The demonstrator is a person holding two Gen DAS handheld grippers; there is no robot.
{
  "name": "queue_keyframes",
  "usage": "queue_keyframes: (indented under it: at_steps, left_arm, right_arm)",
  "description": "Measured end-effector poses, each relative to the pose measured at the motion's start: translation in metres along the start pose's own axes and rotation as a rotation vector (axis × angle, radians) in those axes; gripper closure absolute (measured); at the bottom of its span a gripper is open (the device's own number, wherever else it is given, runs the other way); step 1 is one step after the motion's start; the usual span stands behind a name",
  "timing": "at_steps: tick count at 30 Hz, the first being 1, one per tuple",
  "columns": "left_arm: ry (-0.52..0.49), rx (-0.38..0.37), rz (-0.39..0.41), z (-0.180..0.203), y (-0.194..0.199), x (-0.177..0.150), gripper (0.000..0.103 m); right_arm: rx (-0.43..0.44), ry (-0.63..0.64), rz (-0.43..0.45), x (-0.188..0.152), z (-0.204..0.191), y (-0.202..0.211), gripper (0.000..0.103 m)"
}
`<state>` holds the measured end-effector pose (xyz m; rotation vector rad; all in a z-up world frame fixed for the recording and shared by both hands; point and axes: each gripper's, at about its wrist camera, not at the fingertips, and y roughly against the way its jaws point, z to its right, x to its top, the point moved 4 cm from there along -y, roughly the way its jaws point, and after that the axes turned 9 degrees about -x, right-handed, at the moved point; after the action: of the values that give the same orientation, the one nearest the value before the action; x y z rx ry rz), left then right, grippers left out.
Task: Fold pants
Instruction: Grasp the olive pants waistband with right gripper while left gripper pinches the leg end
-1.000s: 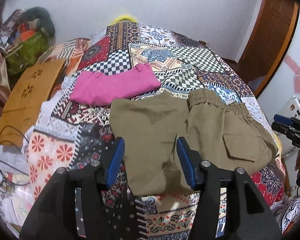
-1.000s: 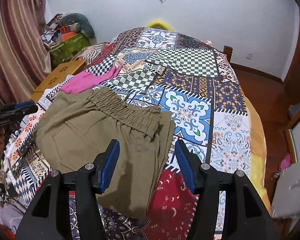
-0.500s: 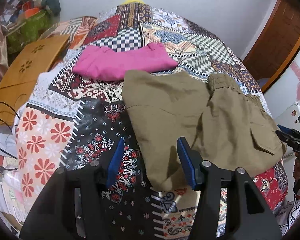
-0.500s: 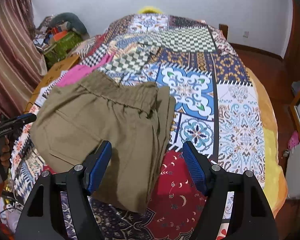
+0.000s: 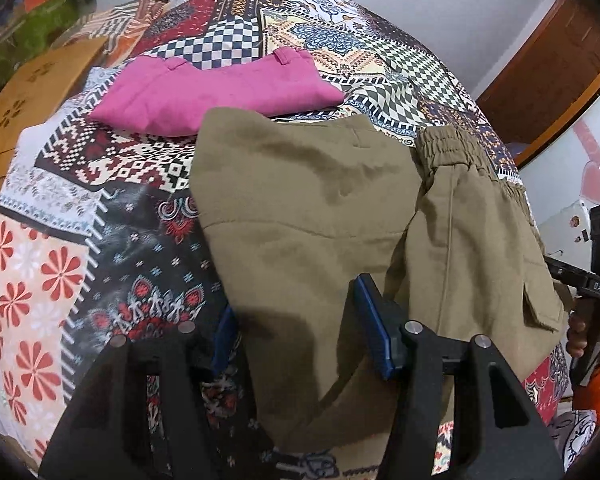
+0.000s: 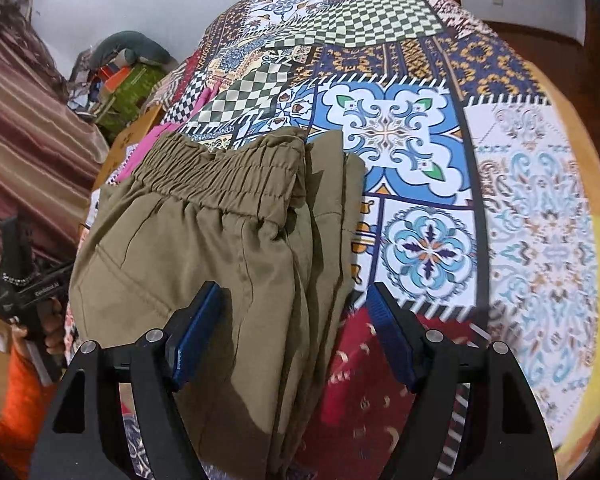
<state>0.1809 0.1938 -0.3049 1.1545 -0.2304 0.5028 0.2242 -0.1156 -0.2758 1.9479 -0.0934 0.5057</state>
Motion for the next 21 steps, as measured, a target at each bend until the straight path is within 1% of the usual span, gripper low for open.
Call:
queue_keyframes:
  at_steps: [5,9,12,14,18,19,21]
  left_arm:
    - [0.002,-0.018,-0.003,0.001,-0.006,0.007,0.048]
    - [-0.010,-0.002,0.005,0.004,-0.007,0.010,0.051]
    - [-0.030,0.018,0.009,0.005,-0.003,0.009,0.058]
    - [-0.032,0.024,0.012,0.004,0.001,0.007,0.065]
    - [-0.030,0.014,0.010,0.005,0.009,0.002,0.069]
    - [-0.034,0.021,0.009,0.006,0.011,0.001,0.070]
    - [-0.055,0.034,0.013,0.010,0.014,-0.001,0.070]
  right_arm:
    - [0.020,0.018,0.007,0.006,-0.003,-0.003,0.030]
    - [0.041,0.030,0.008,0.011,-0.005,-0.004,0.030]
    - [0.052,0.041,0.009,0.011,-0.004,-0.003,0.034]
    - [0.061,0.047,0.006,0.010,-0.003,-0.002,0.040]
    - [0.080,0.056,-0.005,0.004,-0.001,0.003,0.048]
    - [0.087,0.056,-0.008,0.003,-0.001,0.004,0.051]
    - [0.093,0.054,-0.014,0.001,0.000,0.006,0.052]
